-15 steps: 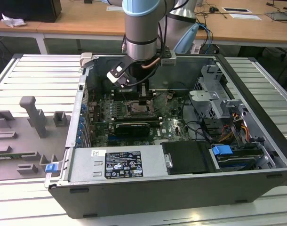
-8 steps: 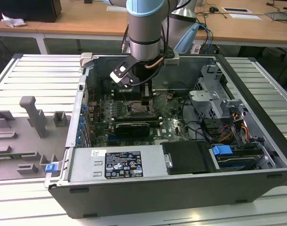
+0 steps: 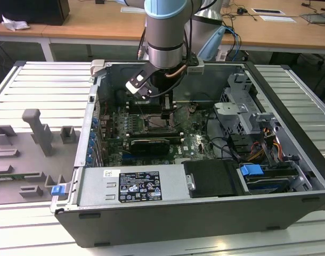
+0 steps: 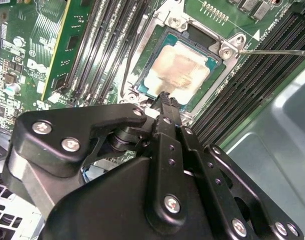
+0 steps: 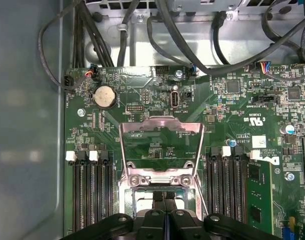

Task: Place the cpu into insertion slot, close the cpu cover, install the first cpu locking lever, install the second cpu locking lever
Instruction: 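Close the cpu cover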

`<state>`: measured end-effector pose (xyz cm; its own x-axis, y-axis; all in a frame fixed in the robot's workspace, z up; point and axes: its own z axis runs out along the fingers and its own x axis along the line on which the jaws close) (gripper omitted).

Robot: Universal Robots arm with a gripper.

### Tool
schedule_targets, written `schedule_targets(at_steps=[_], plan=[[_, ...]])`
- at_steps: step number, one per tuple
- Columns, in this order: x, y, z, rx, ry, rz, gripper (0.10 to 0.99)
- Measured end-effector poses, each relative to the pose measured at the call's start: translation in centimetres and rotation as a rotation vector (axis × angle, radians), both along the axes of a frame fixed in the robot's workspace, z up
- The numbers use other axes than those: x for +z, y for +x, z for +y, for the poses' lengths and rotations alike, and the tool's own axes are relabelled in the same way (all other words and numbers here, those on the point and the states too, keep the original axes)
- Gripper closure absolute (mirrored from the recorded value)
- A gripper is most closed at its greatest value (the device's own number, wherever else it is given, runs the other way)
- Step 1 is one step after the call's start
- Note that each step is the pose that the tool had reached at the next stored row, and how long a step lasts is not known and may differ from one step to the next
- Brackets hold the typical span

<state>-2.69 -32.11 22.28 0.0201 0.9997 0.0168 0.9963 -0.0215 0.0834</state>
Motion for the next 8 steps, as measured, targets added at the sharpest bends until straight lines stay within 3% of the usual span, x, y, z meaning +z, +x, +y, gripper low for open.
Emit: schedule_targets(at_steps=[8], plan=[[0.00,0.40,0.00,0.000,0.000,0.0000,0.980]])
